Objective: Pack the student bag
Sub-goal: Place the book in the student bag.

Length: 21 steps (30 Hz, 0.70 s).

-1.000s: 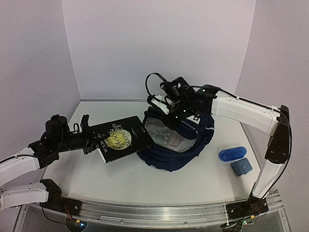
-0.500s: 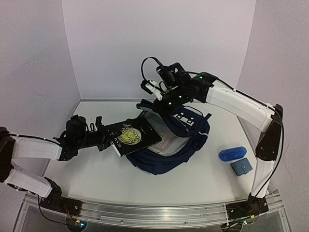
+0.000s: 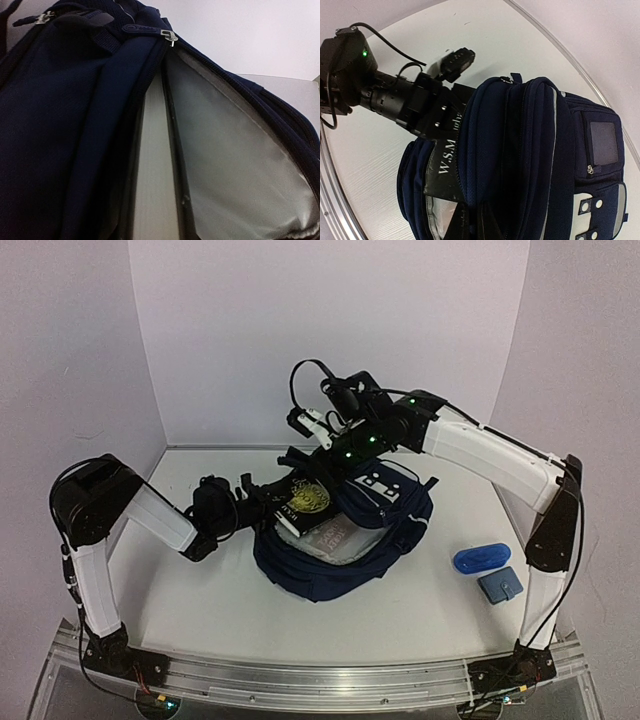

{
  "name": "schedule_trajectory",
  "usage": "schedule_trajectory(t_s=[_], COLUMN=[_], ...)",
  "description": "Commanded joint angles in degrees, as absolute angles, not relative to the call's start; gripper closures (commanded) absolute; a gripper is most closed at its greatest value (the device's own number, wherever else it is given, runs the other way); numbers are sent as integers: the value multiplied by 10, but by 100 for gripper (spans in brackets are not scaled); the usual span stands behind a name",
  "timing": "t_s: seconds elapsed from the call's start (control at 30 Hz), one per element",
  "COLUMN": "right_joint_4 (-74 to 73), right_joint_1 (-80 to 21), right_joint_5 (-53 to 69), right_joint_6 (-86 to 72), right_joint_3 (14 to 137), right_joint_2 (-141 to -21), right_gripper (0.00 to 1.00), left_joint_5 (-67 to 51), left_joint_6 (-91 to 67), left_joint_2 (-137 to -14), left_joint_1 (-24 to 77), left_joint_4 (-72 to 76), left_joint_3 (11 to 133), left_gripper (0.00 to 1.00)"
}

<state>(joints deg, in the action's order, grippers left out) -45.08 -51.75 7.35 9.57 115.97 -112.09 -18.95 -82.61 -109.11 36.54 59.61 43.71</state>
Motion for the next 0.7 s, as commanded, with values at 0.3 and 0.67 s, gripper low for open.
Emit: schedule_trajectory(t_s=[0.3, 0.67], right_joint_4=[-377, -377], right_joint_1=[-516, -510], right_joint_5=[127, 141], right_joint_6=[91, 87], right_joint_3=[1134, 1115], right_joint_2=[-1082, -1072], right_gripper=[100, 100], left_joint_5=[-126, -140], left_joint_6=[-719, -716], left_joint_2=[-974, -928], left_joint_1=[388, 402], left_joint_4=[341, 292], left_joint_3=[515, 463], left_gripper=[45, 76])
